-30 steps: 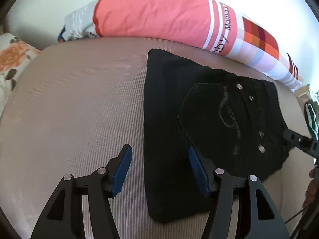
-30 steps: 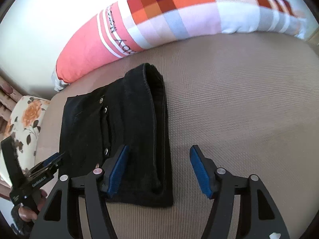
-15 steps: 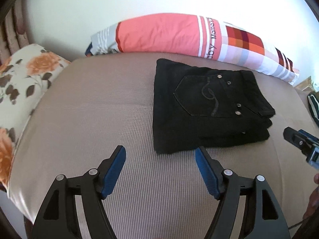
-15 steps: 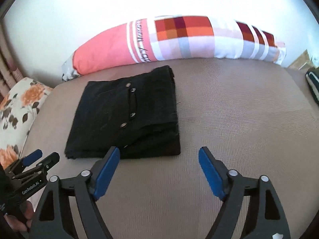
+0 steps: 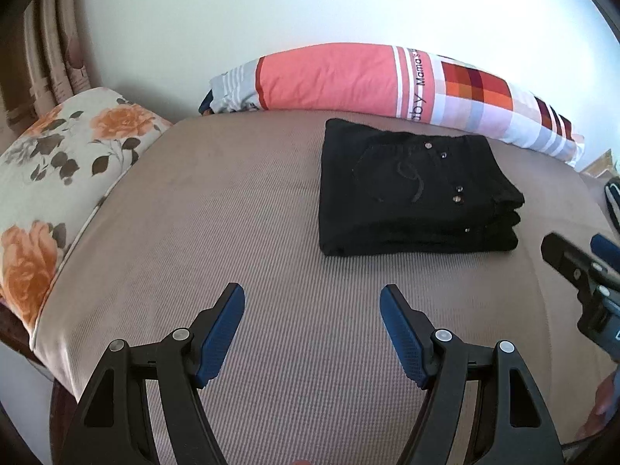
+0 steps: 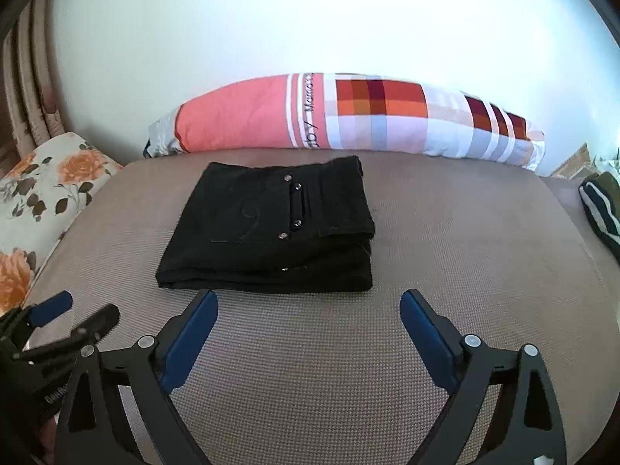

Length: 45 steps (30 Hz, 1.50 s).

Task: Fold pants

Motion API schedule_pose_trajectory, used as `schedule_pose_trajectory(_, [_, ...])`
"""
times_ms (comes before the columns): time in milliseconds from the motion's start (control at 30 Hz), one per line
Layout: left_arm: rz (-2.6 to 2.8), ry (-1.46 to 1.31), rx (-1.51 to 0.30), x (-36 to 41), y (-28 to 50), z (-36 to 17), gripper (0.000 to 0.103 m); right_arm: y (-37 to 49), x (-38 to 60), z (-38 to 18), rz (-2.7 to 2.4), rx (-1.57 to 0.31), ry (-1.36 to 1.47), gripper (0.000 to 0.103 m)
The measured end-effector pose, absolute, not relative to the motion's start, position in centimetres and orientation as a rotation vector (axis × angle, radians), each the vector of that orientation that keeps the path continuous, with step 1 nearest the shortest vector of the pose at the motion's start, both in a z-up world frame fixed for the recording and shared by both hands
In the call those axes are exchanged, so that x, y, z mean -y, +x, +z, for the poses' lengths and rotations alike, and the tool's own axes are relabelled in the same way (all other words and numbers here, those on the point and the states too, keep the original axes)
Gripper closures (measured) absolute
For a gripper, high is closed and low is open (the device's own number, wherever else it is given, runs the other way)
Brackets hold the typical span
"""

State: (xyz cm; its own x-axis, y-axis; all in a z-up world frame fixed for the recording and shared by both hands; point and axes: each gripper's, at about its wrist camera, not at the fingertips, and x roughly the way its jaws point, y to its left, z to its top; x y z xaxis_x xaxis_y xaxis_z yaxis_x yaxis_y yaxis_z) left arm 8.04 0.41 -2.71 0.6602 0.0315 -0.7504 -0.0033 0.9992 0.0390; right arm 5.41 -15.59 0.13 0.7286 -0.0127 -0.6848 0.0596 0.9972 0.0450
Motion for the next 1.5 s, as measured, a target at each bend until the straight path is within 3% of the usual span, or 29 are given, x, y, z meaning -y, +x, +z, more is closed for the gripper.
schedule_pose_trajectory(1500, [0.024,0.059,-0.857,0.0,7.0,-3.9,0.03,4.6,14.7,-2.3,-0.036,-0.798,0.068,0.005])
